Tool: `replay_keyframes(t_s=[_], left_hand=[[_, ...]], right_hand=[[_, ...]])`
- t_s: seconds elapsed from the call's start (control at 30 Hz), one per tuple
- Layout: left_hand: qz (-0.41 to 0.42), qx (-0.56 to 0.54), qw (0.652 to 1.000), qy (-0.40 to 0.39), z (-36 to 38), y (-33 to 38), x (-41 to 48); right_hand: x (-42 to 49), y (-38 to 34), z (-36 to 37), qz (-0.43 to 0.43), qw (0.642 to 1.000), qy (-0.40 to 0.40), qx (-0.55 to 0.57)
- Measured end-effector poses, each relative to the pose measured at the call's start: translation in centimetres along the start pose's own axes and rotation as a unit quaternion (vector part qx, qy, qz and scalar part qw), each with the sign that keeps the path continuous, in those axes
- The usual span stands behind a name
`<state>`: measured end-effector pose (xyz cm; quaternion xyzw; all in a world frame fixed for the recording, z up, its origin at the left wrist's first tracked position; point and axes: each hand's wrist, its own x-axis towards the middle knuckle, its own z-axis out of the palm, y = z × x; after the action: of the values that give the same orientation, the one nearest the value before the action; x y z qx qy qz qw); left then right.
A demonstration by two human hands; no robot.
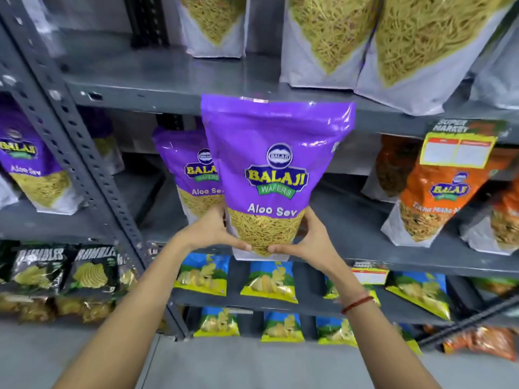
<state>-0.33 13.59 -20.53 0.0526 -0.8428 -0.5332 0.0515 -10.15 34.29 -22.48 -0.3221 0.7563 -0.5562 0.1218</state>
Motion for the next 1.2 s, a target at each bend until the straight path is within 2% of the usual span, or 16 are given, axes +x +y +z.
replay_keyframes(t_s=[0.2, 0.37, 0.5, 0.73, 0.87, 0.97, 1.07, 1.2], left_hand=[[-0.056, 0.061, 0.995, 0.048, 3.4, -3.7, 5.2], [-0.069, 0.100, 0.992, 0.036, 4.7, -4.3, 9.9], [-0.074, 0.085, 0.992, 0.050, 5.9, -4.4, 12.0], [-0.105, 0.080, 0.990, 0.043, 7.9, -5.6, 13.0], [-0.124, 0.101, 0.987, 0.006, 7.4, -5.5, 13.0], [-0.152, 0.149, 0.977, -0.014, 6.2, -4.9, 12.3], [-0.179, 0.173, 0.968, -0.009, 3.9, -2.6, 10.2], [-0.118, 0.041, 0.991, -0.045, 0.2, 5.0, 5.5]], right_hand=[[2.6, 4.6, -1.4, 0.052, 0.998, 0.010, -0.035], [6.0, 6.6, -3.6, 0.069, 0.994, 0.016, -0.077], [8.0, 8.0, -4.6, 0.088, 0.991, 0.007, -0.097], [8.1, 10.9, -4.7, 0.127, 0.989, 0.001, -0.076], [7.9, 10.8, -4.6, 0.130, 0.989, 0.003, -0.070], [6.8, 9.7, -4.1, 0.097, 0.992, 0.073, -0.046], [4.9, 7.4, -3.6, 0.037, 0.978, 0.198, -0.049], [2.2, 1.2, -3.4, -0.086, 0.931, 0.348, -0.063]])
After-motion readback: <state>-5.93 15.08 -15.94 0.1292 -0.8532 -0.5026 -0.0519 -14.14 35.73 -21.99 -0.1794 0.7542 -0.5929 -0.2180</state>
